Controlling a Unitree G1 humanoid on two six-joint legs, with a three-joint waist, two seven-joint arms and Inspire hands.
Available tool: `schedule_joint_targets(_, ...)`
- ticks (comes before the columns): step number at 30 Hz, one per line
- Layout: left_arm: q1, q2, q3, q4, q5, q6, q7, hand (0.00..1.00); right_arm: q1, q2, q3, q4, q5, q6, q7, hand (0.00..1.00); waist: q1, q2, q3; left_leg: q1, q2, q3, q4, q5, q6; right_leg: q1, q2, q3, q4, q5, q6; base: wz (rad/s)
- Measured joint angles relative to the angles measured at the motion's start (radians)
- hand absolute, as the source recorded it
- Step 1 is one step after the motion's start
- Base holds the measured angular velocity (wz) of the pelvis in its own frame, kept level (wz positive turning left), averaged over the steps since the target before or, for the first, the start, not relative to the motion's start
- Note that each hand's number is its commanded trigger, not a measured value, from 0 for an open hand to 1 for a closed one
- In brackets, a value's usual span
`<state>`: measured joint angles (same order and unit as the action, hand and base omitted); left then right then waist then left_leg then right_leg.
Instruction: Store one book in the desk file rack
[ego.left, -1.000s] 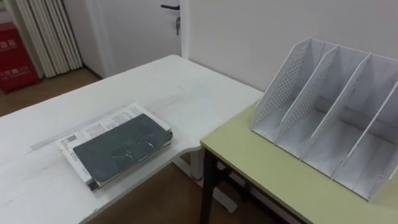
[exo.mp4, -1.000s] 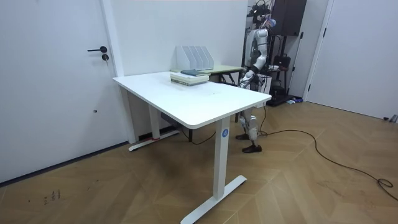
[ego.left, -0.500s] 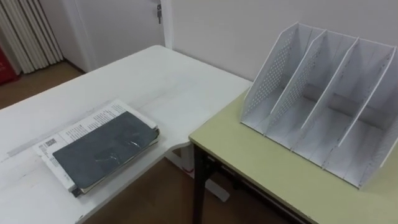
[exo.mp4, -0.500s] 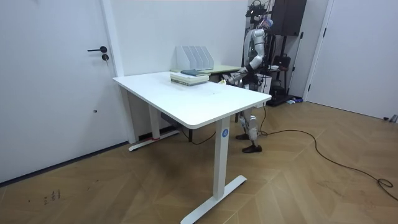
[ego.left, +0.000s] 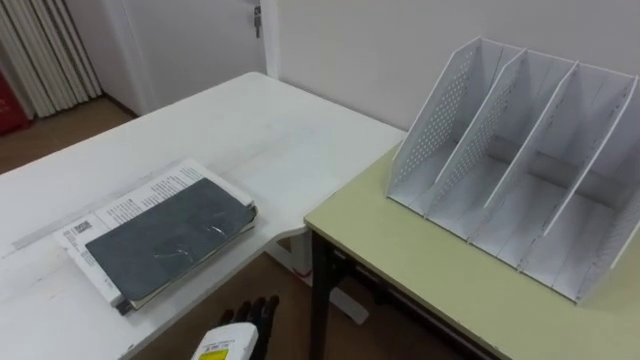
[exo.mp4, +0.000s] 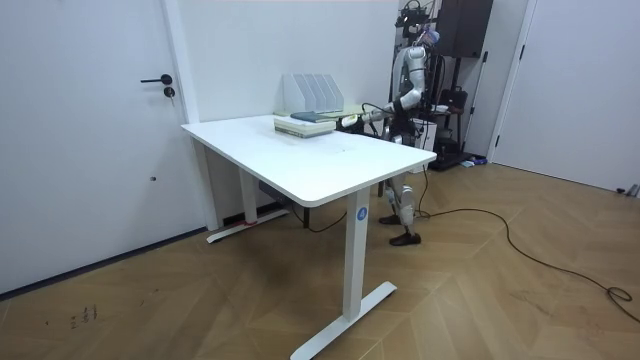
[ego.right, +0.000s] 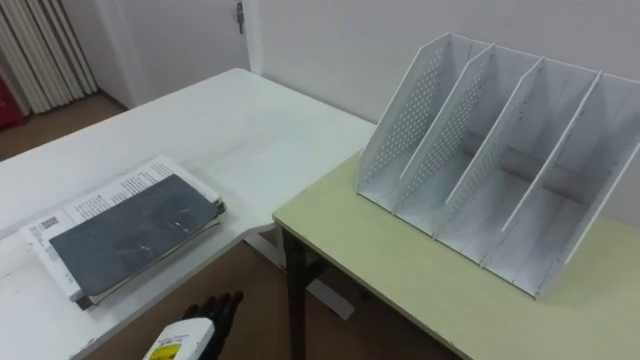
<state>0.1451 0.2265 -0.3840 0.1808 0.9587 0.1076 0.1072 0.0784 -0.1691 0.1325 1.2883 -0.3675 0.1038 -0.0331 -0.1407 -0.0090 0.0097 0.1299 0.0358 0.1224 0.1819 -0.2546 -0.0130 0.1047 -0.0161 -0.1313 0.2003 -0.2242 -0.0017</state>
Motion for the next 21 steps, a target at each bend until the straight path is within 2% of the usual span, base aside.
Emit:
schedule_joint_targets(4,0.0,0.001,-0.015,-0.088,0.084,0.0,0.0,0.0,-0.011,0.002,0.001,0.026,0.0,-0.004,0.0,0.0,-0.001,0.0,0.0002,0.0,0.0,0.0,0.0,0.0,0.0,0.0,-0.001,-0.002,0.0,0.0,0.0,0.02)
schedule_joint_targets(9,-0.001,-0.005,-0.017,-0.145,0.086,-0.006,0.036,0.0,-0.011,0.002,0.013,0.032,0.001,-0.003,-0.001,0.0,0.003,0.003,0.0006,0.0,0.0,0.0,-0.001,0.0,0.0,-0.002,0.0,0.0,0.0,0.0,0.0,0.0)
schedule_joint_targets(16,-0.003,-0.001,-0.016,-0.231,0.087,-0.007,0.042,0.0,-0.009,0.002,0.043,0.039,0.0,-0.002,0.002,0.0,0.003,0.004,-0.0002,-0.004,0.0,-0.006,-0.001,0.0,0.0,-0.009,-0.001,-0.003,0.0,0.0,0.0,0.0)
schedule_joint_targets(21,-0.011,0.012,-0.013,-0.257,0.092,-0.024,0.097,0.0,-0.011,0.002,0.043,0.044,0.01,-0.001,0.001,0.0,0.008,0.01,-0.0049,-0.015,0.0,-0.013,0.001,0.0,0.0,-0.019,0.001,-0.006,0.0,0.001,-0.001,0.01)
